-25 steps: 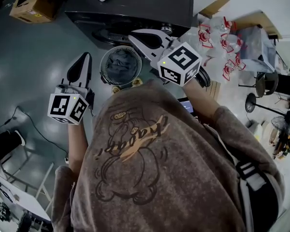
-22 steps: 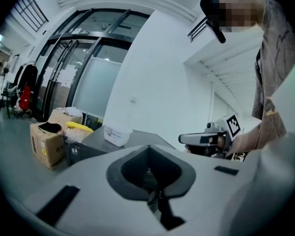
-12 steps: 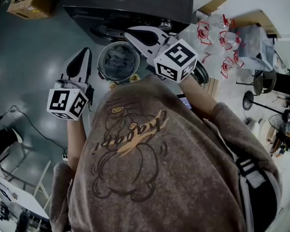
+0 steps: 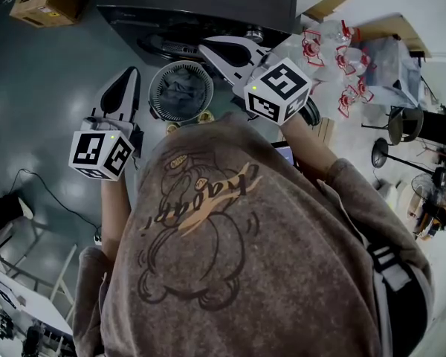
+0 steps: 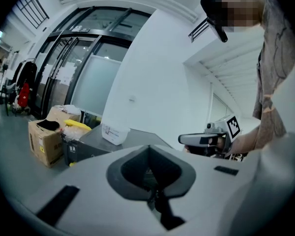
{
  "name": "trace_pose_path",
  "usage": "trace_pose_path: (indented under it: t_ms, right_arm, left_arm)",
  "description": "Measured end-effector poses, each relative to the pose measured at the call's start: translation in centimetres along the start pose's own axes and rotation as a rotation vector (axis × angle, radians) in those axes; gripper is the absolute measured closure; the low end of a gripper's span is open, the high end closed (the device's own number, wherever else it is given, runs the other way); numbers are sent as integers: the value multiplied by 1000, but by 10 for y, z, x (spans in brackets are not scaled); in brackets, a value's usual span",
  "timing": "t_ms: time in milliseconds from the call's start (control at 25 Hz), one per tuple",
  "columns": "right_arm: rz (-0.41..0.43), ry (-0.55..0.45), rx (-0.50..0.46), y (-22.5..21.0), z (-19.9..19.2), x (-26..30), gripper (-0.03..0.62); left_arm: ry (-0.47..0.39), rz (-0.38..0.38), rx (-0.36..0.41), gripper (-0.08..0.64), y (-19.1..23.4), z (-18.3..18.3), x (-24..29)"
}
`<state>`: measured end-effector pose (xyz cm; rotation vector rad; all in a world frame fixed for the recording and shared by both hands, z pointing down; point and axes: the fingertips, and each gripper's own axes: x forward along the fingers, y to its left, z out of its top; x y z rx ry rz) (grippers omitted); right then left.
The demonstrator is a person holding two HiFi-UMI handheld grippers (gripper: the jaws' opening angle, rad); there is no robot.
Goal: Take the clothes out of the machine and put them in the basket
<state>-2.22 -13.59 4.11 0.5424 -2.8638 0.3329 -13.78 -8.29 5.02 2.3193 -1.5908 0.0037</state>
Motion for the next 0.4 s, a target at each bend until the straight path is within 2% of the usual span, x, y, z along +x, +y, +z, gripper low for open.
trace_pose_path:
  t_ms: [400]
  right_arm:
    - [-34,-7,34,-5,-7,5,595]
  left_arm:
    - [4,-17,-7,554,-1,-4,7]
